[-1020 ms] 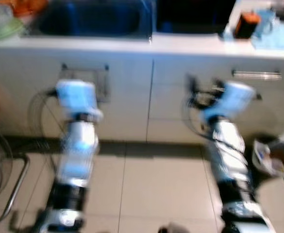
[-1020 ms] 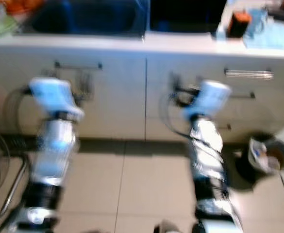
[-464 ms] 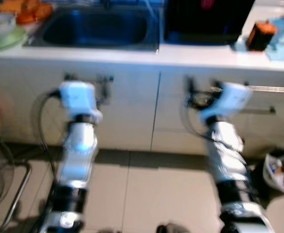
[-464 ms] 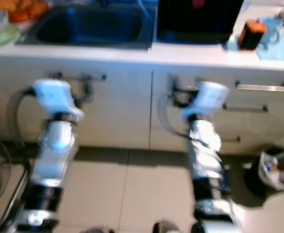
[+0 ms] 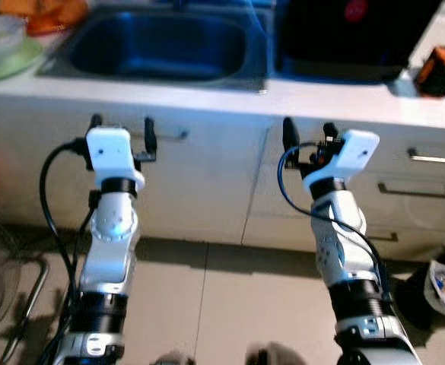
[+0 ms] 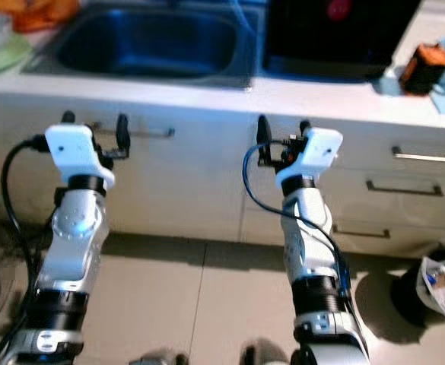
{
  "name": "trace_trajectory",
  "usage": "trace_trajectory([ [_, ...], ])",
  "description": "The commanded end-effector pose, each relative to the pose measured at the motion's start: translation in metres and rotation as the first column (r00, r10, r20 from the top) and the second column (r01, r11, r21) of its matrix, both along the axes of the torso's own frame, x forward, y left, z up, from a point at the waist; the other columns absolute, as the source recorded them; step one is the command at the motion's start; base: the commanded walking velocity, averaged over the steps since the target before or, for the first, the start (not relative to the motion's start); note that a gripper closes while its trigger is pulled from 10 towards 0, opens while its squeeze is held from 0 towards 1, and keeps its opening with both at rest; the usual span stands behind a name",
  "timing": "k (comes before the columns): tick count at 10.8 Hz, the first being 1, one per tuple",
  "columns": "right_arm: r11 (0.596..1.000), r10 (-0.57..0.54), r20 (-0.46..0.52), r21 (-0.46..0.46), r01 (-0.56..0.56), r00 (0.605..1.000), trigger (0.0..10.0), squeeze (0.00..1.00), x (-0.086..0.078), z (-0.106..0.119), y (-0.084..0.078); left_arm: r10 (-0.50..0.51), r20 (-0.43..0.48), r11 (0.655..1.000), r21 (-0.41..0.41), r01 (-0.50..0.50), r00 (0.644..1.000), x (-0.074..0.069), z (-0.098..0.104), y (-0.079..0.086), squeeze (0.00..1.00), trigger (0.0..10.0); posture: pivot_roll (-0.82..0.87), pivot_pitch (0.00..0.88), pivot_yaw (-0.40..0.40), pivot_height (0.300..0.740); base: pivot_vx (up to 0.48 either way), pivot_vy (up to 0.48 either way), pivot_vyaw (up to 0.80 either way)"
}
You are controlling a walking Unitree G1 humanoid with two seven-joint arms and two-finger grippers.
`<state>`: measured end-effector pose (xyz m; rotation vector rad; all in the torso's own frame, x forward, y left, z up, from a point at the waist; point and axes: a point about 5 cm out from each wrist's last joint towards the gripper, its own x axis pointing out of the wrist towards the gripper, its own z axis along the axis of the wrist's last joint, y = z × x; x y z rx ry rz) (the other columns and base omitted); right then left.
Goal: Kitchen organization
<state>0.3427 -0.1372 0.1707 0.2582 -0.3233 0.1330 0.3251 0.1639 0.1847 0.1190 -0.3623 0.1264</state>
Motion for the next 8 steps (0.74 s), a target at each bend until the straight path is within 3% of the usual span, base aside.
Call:
trace_trajectory([
  [1,1.0,-0.026,-0.01,0.008,0.026,1.0,10.0,0.0,-0.001,-0.0016,-0.0088,-0.012,0.009,1.0,0.0,0.012,1.0,-0.0003,0.0029,-0.0056,0.0,10.0,0.03,0.146,-0.003,0.74,0.424,0.0,0.0],
  [8,1.0,-0.014,-0.018,0.02,0.015,1.0,10.0,0.0,-0.0001,-0.0035,-0.003,-0.002,0.009,1.0,0.011,0.002,1.0,-0.0001,0.0053,-0.0001,0.0,10.0,0.04,0.144,0.005,0.74,0.422,0.0,0.0],
])
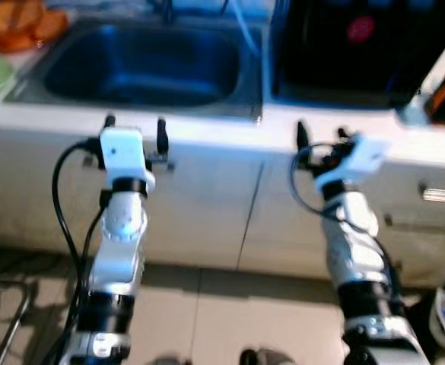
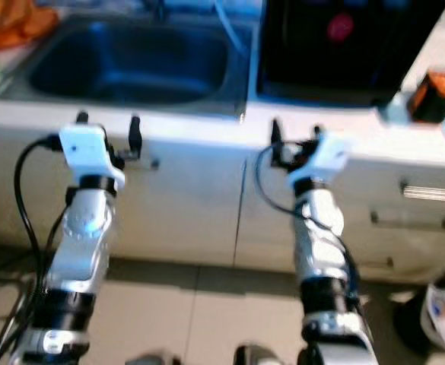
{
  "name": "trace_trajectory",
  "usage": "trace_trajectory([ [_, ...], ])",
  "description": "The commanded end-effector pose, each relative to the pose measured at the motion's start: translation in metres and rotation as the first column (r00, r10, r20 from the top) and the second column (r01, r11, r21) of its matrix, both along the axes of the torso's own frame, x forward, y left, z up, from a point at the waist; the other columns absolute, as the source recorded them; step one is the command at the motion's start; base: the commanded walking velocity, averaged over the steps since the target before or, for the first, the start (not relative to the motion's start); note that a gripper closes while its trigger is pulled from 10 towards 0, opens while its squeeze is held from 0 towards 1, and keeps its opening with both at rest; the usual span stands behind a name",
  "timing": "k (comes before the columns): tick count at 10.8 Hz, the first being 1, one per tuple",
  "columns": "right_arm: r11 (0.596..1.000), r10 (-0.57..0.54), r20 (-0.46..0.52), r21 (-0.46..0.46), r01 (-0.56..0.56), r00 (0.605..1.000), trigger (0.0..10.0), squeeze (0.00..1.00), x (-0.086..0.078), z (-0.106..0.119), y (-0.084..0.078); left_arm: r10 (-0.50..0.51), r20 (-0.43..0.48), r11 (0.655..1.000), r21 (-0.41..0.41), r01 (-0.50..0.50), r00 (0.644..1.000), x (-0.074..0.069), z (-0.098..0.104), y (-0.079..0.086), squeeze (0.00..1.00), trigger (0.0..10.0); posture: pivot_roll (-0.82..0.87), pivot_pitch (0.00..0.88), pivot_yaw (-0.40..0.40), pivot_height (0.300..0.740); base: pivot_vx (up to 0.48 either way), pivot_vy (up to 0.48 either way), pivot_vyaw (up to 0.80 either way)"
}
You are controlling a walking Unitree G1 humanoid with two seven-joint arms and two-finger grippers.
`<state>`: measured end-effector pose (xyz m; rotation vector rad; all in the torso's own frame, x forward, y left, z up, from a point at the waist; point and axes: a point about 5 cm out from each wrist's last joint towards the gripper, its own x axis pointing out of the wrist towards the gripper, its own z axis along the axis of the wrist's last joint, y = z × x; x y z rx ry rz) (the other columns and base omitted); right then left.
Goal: Kitchen organization
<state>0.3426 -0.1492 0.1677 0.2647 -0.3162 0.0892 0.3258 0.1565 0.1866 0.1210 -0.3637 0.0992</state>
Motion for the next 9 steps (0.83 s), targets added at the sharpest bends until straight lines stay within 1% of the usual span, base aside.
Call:
trace_trajectory([
  [1,1.0,0.027,-0.004,0.009,-0.026,1.0,10.0,0.0,-0.0002,-0.0006,0.0094,0.022,0.012,1.0,0.006,-0.022,1.0,0.0001,0.0044,0.0074,0.0,10.0,0.04,0.141,0.01,0.74,0.424,0.0,0.0],
  [5,1.0,0.016,0.005,0.011,-0.016,1.0,10.0,0.0,-0.0002,0.0004,0.0064,0.001,0.015,1.0,0.008,-0.001,1.0,0.0031,0.0058,0.0021,0.0,10.0,0.03,0.129,0.016,0.74,0.423,0.0,0.0],
  [7,1.0,0.028,0.005,0.009,-0.028,1.0,10.0,0.0,0.0012,0.0014,0.0089,0.0,0.022,1.0,0.004,0.0,1.0,0.0026,0.0068,0.0024,0.0,10.0,0.04,0.129,0.006,0.74,0.422,0.0,0.0],
  [9,1.0,0.028,0.004,0.004,-0.028,1.0,10.0,0.0,0.0006,0.0008,0.0079,-0.029,0.033,0.999,-0.021,0.03,0.999,0.0007,0.0056,-0.0019,0.0,10.0,0.03,0.129,0.003,0.74,0.0,0.0,0.0],
])
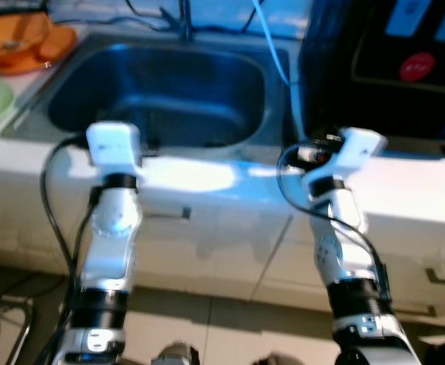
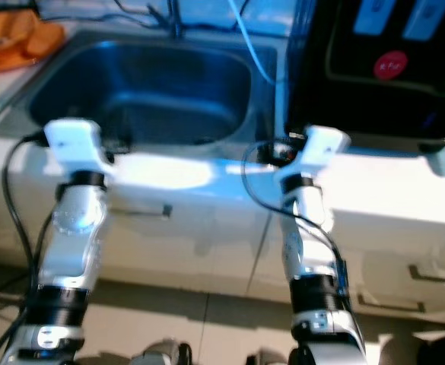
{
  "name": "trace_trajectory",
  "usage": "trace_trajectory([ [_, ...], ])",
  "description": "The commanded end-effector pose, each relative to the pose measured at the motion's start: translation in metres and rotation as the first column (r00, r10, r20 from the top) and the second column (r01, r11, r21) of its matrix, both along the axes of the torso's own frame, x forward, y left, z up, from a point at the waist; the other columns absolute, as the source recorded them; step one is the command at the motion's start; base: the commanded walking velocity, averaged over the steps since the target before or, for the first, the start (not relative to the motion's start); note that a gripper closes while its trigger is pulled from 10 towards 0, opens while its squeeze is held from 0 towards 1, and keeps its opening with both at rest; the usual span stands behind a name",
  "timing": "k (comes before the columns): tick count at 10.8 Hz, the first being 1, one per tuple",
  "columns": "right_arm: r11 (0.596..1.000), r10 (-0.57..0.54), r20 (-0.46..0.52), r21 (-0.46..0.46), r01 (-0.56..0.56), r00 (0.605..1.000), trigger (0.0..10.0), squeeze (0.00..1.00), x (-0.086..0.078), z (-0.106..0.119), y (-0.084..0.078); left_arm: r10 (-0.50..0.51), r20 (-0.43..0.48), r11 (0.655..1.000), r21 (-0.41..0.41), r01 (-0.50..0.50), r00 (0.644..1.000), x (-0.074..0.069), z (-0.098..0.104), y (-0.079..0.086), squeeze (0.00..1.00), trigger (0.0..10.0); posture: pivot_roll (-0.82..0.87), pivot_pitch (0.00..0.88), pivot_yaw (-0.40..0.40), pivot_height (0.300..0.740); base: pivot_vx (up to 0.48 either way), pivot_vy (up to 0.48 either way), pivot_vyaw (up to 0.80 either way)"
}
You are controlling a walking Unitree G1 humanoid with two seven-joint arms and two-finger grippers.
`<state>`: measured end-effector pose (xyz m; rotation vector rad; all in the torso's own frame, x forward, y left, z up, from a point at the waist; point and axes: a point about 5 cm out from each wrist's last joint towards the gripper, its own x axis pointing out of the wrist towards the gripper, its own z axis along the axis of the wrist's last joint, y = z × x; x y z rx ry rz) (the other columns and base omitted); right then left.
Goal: Kitchen organization
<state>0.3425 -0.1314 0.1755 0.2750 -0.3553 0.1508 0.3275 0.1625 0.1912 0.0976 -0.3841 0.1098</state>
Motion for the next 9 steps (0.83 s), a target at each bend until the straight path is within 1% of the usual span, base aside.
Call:
trace_trajectory([
  [1,0.999,-0.032,-0.043,0.0,0.032,0.999,10.0,0.0,0.0006,-0.007,-0.0112,-0.045,0.012,0.999,-0.001,0.045,0.999,-0.0011,0.001,-0.0102,0.0,10.0,0.03,0.128,0.003,0.74,0.0,0.0,0.0],
  [5,0.999,-0.04,-0.044,0.0,0.04,0.998,10.0,0.0,0.0001,-0.0078,-0.0127,-0.055,0.017,0.998,-0.005,0.055,0.998,-0.001,0.0015,-0.0108,0.0,10.0,0.03,0.132,0.005,0.74,0.0,0.0,0.0],
  [8,0.999,-0.041,-0.052,-0.001,0.041,0.998,10.0,0.0,-0.0008,-0.0102,-0.0132,-0.056,-0.007,0.998,-0.016,0.056,0.998,-0.0012,-0.0025,-0.0106,0.0,10.0,0.03,0.138,0.003,0.74,0.0,0.0,0.0],
  [9,0.999,-0.039,-0.054,-0.002,0.039,0.998,10.0,0.0,-0.0009,-0.0106,-0.013,-0.055,-0.01,0.998,-0.017,0.055,0.998,-0.0012,-0.0029,-0.0103,0.0,10.0,0.03,0.138,0.003,0.74,0.0,0.371,0.0],
])
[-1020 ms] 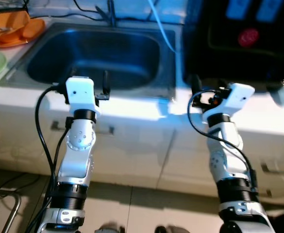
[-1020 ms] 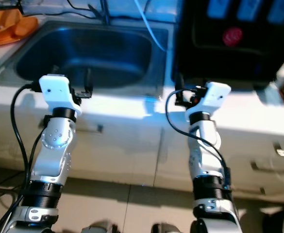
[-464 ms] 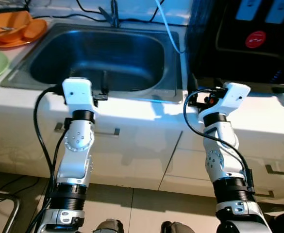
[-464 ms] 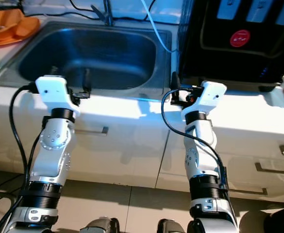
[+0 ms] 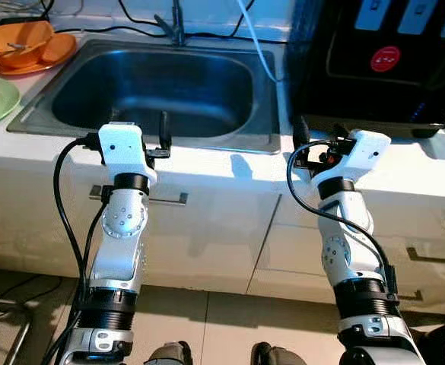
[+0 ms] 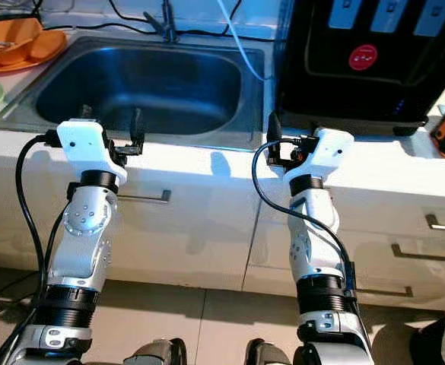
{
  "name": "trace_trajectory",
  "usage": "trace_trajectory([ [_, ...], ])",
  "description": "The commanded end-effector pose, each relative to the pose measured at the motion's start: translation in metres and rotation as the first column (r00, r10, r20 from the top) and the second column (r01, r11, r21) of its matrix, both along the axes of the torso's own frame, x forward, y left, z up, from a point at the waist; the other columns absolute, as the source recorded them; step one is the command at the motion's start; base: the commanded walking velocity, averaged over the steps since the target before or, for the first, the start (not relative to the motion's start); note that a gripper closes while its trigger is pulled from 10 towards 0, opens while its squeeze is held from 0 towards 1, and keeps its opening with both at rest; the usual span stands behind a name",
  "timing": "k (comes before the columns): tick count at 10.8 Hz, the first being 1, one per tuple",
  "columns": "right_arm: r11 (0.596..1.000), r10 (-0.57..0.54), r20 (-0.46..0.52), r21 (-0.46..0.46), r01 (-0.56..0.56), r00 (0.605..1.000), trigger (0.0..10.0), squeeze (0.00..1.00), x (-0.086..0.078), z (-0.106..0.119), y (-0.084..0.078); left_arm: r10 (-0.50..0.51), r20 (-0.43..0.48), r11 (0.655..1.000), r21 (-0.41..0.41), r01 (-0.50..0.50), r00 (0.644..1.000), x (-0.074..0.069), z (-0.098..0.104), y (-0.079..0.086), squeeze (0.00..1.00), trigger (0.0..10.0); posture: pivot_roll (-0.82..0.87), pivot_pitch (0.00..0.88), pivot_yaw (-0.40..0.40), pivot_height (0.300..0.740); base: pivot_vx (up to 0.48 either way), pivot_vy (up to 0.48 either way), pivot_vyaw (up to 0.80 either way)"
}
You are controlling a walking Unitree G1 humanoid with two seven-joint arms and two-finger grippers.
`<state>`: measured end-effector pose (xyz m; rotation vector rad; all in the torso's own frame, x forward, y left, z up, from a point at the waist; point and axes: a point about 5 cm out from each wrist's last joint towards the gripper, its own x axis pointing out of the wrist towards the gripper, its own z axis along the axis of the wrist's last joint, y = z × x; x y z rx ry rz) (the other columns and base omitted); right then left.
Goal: Kitchen organization
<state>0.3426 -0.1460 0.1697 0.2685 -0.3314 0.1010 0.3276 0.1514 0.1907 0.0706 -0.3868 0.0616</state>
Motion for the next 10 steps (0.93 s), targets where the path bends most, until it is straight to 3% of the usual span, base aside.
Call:
trace_trajectory([
  [1,1.0,0.009,-0.026,0.0,-0.009,1.0,10.0,0.0,-0.0014,-0.0052,0.0019,0.001,-0.02,1.0,0.005,-0.001,1.0,-0.0012,-0.0036,0.0014,0.0,10.0,0.03,0.142,0.002,0.74,0.0,0.48,0.0],
  [6,1.0,0.012,-0.036,-0.002,-0.012,0.999,10.0,0.0,-0.0034,-0.0082,0.0024,0.008,-0.033,1.0,0.013,-0.007,0.999,-0.0032,-0.0057,0.0017,0.0,10.0,0.03,0.149,0.001,0.74,0.0,0.48,0.0],
  [10,1.0,0.016,-0.047,0.001,-0.016,0.999,10.0,0.0,-0.0029,-0.0096,0.0038,0.013,-0.025,1.0,0.024,-0.012,1.0,-0.0038,-0.005,0.0011,0.0,10.0,0.04,0.151,-0.001,0.74,0.0,0.0,0.0],
])
